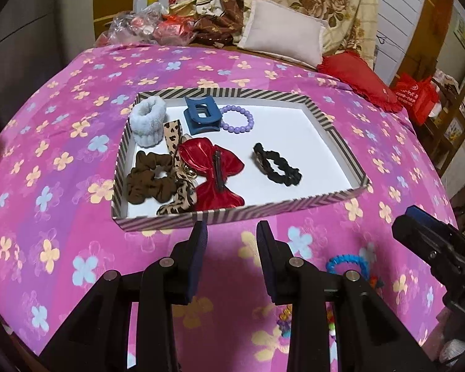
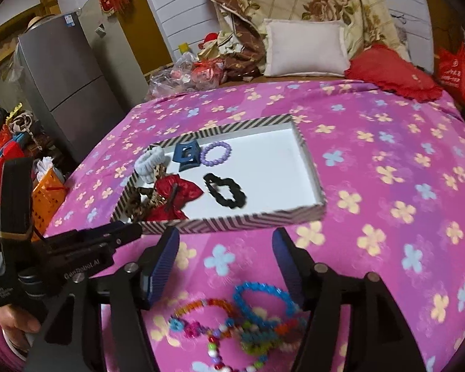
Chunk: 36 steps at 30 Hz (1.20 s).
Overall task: Organize jewelry
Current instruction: 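Lower the red bow into the tray with the left tool while the right tool releases the black scrunchie, then withdraw both tools from the tray back toward the bracelet pile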
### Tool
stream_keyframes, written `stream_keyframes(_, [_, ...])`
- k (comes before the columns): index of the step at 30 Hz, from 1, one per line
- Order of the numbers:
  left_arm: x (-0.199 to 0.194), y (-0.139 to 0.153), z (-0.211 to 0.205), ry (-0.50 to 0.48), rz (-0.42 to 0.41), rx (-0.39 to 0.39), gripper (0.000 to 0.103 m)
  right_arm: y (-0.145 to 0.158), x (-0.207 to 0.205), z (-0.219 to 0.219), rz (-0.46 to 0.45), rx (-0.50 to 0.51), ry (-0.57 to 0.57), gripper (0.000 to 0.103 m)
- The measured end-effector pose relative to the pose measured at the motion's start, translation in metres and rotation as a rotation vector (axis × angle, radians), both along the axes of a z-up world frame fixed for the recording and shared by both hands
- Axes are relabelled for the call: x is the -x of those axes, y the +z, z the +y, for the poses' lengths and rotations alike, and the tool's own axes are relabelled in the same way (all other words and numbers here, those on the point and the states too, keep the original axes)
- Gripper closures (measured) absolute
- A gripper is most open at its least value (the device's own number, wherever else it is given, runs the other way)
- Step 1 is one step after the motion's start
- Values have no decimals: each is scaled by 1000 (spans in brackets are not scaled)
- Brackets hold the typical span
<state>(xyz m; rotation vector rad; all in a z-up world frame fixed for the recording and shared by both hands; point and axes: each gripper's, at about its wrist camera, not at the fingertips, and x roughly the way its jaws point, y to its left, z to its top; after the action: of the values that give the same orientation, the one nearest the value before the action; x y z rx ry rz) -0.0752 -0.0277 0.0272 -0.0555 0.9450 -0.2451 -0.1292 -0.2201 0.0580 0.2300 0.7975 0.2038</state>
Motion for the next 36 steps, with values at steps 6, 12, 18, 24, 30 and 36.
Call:
stream_keyframes(6, [18,2,-10,-23,-18,-26,67,3,27,-12,-36,29,-32,32])
stream_keyframes(12, [33,4,-17,-38,-41,-54,67,0,42,-18,-32,3,-16,32])
stream_keyframes(18, [44,5,-23,-50,-56,-87,67,2,58,-18,-95,16,-27,31])
stream_keyframes(24, [53,6,-25,-52,-76,-99,67,-3,63,-14,-61,41,-14,25])
stream_keyframes(30, [60,5,-30,-67,-87,-115,67,-10,65,-14,-19,3,-4,25])
stream_keyframes(36, [64,4,-32,-75,-95,-123,67,-11,71,-20,-22,22,-26,25])
